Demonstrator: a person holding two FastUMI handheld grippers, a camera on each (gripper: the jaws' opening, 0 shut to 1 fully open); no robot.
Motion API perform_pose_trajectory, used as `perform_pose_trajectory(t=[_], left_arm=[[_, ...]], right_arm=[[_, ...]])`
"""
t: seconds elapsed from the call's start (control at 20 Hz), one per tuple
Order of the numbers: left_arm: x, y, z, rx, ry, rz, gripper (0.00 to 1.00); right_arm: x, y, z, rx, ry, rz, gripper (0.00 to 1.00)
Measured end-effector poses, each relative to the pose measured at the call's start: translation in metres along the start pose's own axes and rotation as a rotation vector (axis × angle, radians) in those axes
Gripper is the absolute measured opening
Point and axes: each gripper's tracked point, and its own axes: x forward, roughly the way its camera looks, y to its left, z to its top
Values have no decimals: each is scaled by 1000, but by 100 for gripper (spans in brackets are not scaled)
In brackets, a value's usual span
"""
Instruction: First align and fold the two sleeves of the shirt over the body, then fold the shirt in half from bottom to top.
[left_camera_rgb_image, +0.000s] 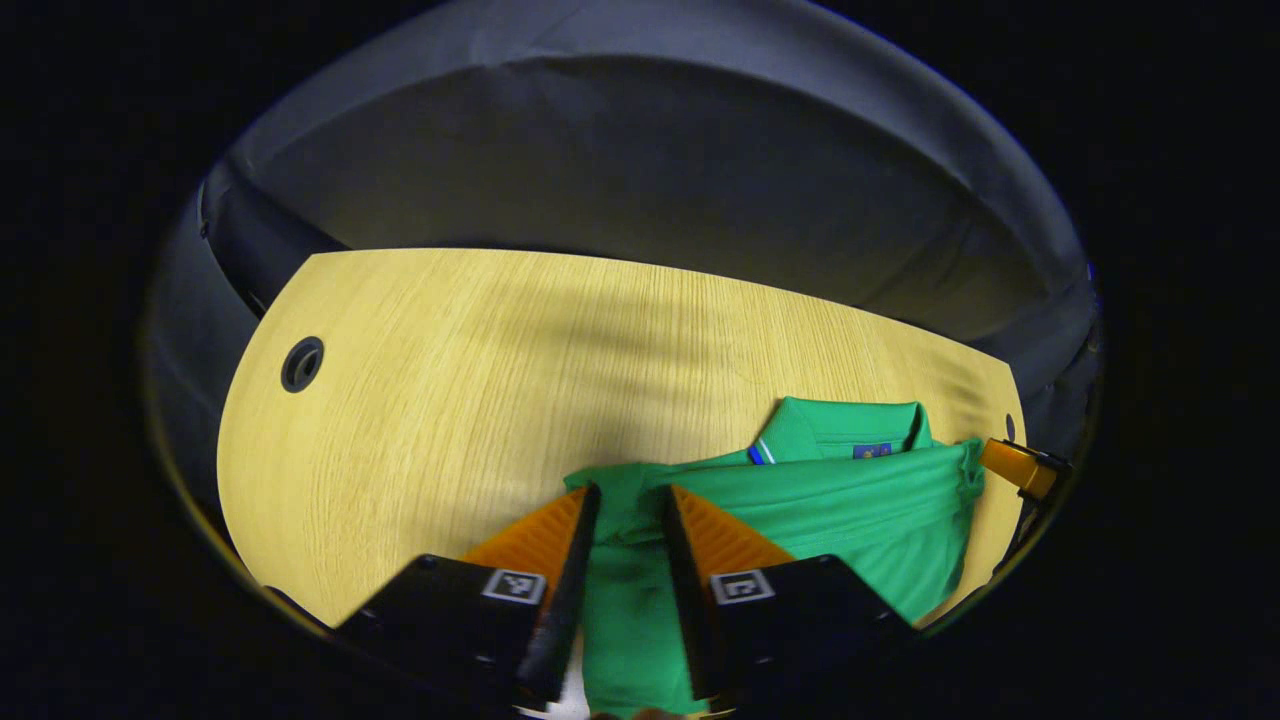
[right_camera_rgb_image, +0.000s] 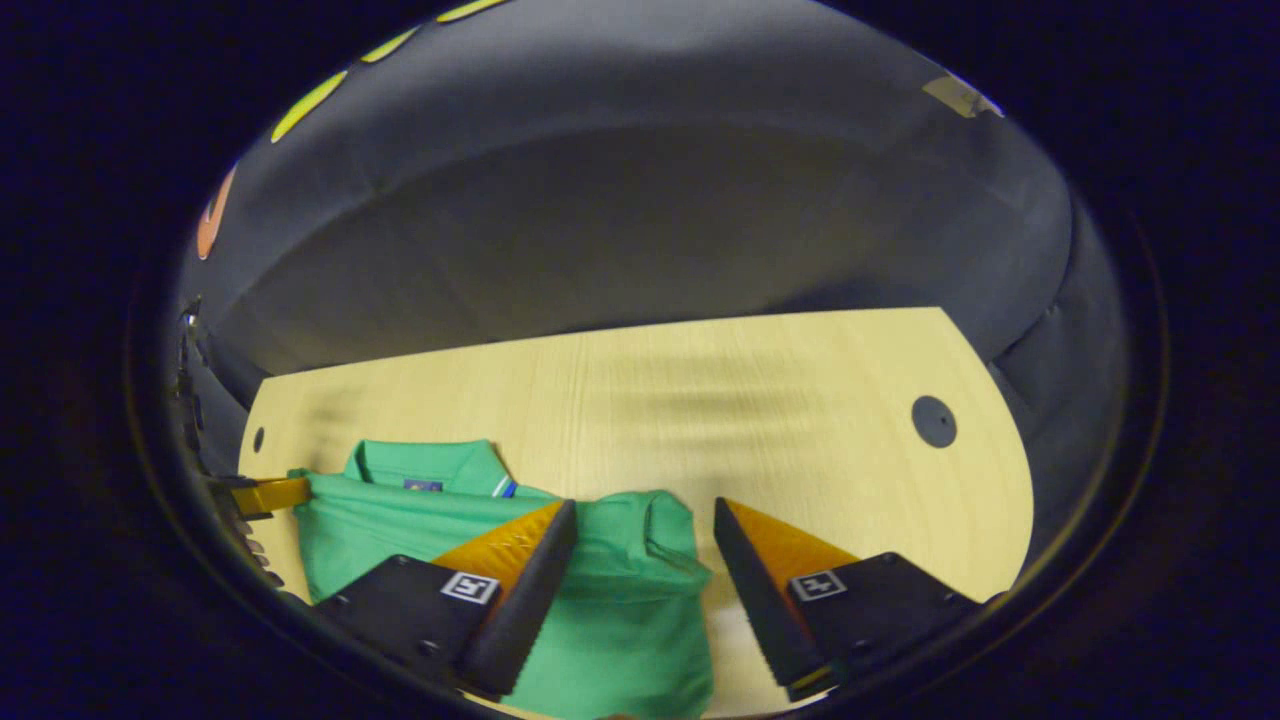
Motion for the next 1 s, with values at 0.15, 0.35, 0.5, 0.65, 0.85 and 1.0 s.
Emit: perform_pose_trajectory(t=[0.15,0.35,0.5,0.65,0.85,1.0], left_arm=[[-29,1,13,-11,-53,26,98],[-92,-7,38,18,-153,23,92],[-157,-10,56,38,-260,28,92],[-224,-22,62,45,-380,27,95],[-313,-28,63,39,-555,35,95],[-378,-34,55,57,-675,28,97]], right_arm=[[-37,-5,19,-4,-73,-16,99],[-110,-5,51,-55,-191,-35,95],[-185,6,66,-89,-298,-23,99],[-264,9,74,-95,-417,-34,94],[-349,20,65,-60,-531,1,98],[-397,28,46,-51,-571,34,98]])
